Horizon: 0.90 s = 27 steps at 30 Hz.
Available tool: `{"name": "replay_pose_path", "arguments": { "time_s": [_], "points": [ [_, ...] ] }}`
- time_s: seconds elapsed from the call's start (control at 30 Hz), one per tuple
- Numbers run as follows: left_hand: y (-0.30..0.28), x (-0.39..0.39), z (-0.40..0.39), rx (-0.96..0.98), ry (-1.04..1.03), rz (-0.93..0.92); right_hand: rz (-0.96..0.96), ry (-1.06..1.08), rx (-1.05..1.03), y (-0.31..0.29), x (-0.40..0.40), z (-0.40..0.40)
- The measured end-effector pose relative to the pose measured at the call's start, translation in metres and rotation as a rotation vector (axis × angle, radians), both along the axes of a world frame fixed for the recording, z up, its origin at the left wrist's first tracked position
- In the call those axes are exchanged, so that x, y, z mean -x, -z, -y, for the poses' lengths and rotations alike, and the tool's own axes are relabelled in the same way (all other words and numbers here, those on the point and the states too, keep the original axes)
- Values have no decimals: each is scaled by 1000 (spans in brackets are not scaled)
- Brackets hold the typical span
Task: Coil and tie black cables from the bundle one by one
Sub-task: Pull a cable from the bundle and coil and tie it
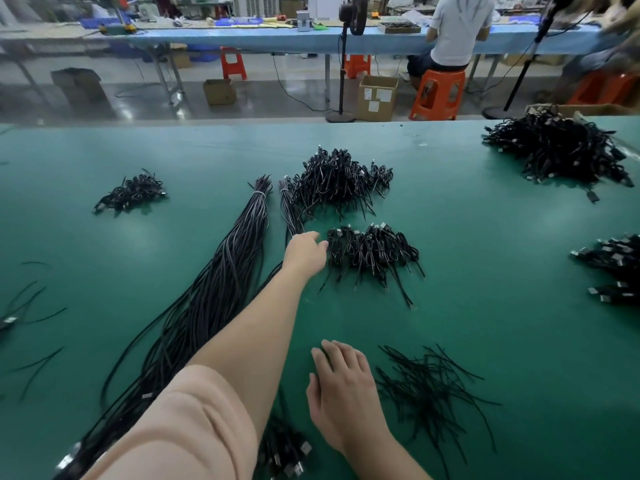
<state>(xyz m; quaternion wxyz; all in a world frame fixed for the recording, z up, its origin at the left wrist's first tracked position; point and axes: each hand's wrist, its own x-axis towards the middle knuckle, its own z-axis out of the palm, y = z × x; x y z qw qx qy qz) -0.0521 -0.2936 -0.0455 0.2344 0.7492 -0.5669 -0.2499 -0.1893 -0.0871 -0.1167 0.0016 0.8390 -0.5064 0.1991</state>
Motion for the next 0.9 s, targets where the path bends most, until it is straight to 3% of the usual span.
{"name": "replay_pose_path", "arguments": {
  "time_s": [0.2,0.5,0.63,0.9],
  "points": [
    [-15,-50,-80,179,-36,88,-5,2,-19,-5,0,-1],
    [50,-77,-209,63,135,282,-58,19,-53,-9,-1,-4],
    [47,-86,-209,27,146,105,-98,9,-65,-12,-2,-7],
    [41,-98,-203,-87,216,8,-257,-138,-144,-20,-14,-6]
  ]
}}
